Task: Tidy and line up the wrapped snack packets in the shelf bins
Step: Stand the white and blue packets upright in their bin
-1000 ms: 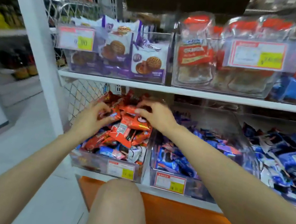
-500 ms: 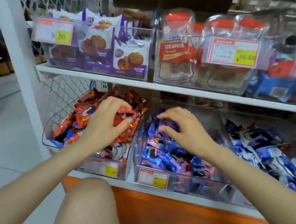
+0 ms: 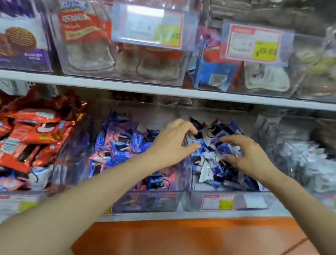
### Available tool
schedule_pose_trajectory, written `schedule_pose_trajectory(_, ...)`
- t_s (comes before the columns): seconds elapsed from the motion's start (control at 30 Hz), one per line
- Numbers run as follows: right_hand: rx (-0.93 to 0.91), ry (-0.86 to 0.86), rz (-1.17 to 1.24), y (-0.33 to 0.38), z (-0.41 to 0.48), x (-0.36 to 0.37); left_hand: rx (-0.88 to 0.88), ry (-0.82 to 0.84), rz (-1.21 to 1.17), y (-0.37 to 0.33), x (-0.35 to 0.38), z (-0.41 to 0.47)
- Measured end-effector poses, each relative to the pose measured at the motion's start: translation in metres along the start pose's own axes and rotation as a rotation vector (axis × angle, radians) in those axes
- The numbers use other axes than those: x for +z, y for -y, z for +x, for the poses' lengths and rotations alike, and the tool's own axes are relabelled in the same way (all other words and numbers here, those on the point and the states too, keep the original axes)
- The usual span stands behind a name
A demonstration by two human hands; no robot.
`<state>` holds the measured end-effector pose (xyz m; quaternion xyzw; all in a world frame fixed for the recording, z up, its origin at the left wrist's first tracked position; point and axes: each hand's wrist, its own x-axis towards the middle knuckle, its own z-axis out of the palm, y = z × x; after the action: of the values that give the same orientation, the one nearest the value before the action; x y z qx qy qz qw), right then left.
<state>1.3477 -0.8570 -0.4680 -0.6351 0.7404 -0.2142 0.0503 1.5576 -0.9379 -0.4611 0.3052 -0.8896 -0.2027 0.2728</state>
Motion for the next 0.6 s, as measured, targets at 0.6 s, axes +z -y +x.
schedule_pose_trajectory(0.6, -0.312, 0.162, -0.336, -0.031, 0.029, 0.034, 0.049, 0.059, 0.176, 0.025, 0.012, -0.003)
